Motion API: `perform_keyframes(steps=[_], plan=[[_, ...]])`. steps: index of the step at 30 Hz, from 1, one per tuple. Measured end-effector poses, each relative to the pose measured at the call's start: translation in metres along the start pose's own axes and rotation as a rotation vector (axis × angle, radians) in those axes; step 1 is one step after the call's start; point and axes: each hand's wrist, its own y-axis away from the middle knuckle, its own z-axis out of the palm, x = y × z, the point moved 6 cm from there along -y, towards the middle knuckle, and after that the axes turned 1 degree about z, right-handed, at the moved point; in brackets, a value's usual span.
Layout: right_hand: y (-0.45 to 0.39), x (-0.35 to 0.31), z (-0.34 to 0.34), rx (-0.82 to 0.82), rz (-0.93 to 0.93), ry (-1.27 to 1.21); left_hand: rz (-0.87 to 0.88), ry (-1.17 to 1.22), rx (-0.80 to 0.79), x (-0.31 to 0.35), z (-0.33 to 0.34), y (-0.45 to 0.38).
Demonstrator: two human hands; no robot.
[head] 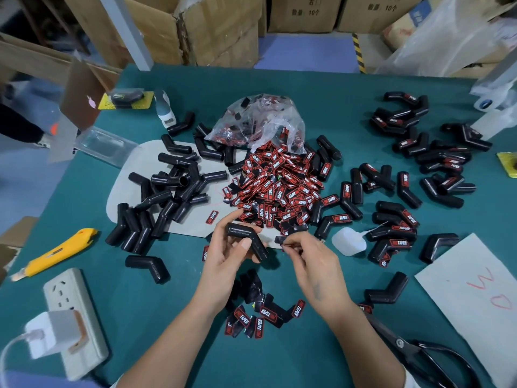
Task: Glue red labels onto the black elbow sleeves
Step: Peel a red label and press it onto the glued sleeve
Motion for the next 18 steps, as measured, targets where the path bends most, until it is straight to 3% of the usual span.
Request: perform_keyframes(steps=[4, 9, 18], plan=[[0.002, 0.01, 0.003, -0.08, 0.256, -0.321, -0.01, -0.022, -0.007, -0.001, 0.002, 0.0], [0.003, 0.002, -0.009, 0.036, 0.293, -0.72, -0.006, 0.08, -0.05, 0.0, 0.007, 0.002], [0.002, -0.004, 0.001, -0.04, 0.449, -1.046, -0.057, 0.122, -0.093, -0.003, 0.012, 0.006]])
